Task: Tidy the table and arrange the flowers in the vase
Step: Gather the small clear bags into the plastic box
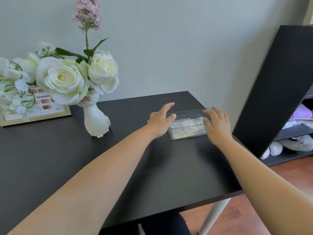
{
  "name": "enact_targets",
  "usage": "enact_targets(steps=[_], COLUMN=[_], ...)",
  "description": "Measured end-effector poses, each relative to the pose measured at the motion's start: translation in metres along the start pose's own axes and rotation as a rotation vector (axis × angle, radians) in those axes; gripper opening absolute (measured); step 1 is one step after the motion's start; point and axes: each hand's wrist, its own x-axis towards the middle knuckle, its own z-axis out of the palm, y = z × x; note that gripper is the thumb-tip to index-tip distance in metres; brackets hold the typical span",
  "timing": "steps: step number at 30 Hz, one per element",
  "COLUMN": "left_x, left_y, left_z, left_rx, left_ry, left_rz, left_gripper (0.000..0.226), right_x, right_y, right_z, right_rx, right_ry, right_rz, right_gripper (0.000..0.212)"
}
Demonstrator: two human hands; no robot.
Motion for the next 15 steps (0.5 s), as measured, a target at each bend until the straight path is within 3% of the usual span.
enact_targets(steps=[4, 8, 15], left_x=[-0.025, -0.066, -0.145], left_y=[-0.016, -0.039, -0.072], left_z=[-0.024, -0.063, -0.125], left_rx=[0.019, 0.134, 0.233], left_ry=[-0.039, -0.128, -0.285], left_rz=[0.007, -0.005, -0.185], left_gripper=[0.046, 0.035, 0.039], right_x=[-0.016, -0.023, -0.034], right_y=[-0.002, -0.003, -0.022], right_z=[0.007, 0.009, 0.016], right_rx=[-0.043, -0.077, -0.106], right_ry=[0.028, 0.027, 0.046], right_rz=[-0.161, -0.191, -0.452], right_gripper=[0.033, 0.035, 0.029])
